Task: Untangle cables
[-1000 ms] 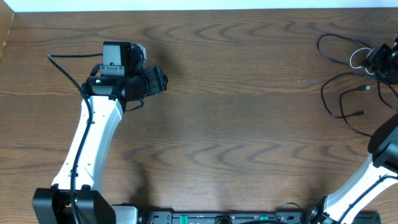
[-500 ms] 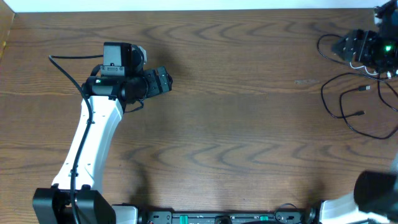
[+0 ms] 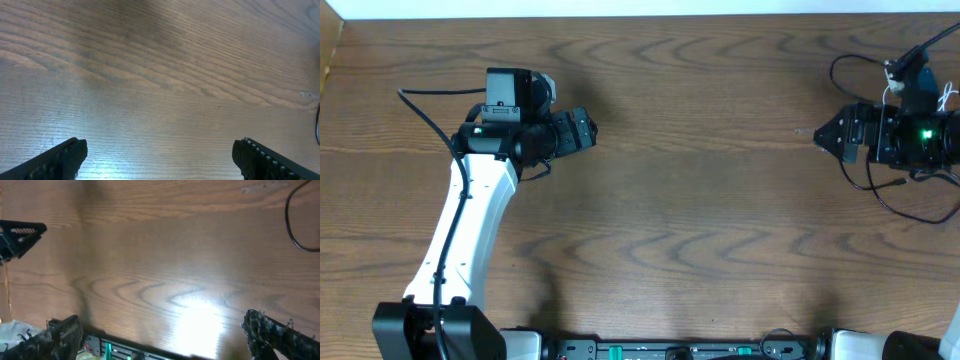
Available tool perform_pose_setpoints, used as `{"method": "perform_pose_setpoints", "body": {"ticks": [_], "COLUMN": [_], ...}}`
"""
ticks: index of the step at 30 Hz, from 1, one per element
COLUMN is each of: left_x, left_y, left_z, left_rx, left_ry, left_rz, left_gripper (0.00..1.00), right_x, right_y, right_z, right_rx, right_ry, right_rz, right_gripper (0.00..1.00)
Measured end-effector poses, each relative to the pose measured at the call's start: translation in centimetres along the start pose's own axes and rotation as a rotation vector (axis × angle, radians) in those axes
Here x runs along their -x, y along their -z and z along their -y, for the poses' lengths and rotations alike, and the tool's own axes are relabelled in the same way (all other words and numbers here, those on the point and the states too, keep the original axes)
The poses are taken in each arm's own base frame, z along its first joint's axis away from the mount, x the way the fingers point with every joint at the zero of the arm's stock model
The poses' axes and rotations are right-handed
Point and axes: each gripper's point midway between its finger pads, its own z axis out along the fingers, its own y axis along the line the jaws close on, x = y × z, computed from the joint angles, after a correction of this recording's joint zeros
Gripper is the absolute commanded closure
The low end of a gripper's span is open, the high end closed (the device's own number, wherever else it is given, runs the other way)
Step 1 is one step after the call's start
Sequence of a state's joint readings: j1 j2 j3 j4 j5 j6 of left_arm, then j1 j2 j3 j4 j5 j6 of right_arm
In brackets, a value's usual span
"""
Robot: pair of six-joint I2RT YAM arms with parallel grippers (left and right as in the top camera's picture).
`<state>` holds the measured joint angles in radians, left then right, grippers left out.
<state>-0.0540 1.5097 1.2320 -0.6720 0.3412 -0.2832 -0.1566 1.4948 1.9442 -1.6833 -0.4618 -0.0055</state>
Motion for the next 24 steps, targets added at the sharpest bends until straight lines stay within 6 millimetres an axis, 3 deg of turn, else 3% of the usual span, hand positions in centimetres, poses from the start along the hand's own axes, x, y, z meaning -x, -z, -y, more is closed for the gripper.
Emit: {"method": "perform_pose_setpoints", "body": {"ticks": [7,13,18,24], "left_x": [0.0,0.0,0.0,0.0], "left_y": [0.0,0.0,0.0,0.0], "left_z": [0.0,0.0,0.0,0.0], "left_rx": [0.000,0.001,0.001,0.001], "left_ry": [0.000,0.000,0.000,0.000], "left_rz": [-0.001,-0.001,0.000,-0.001], "left_gripper": [0.02,0.02,0.02,0.02], "right_x": [-0.1,4.0,3.3,-0.2], "right_y": [0.1,-0.5,-0.8,-1.4], "right_z": [1.7,2.8,1.9,2.4], "right_rx": [-0.096,-0.182,-0.185,-0.212], "right_ry": [-0.003,0.175,0.329,0.472], "right_rz": [-0.004,0.221,0.433,0.684], "right_gripper": [0.01,0.01,0.01,0.01]}}
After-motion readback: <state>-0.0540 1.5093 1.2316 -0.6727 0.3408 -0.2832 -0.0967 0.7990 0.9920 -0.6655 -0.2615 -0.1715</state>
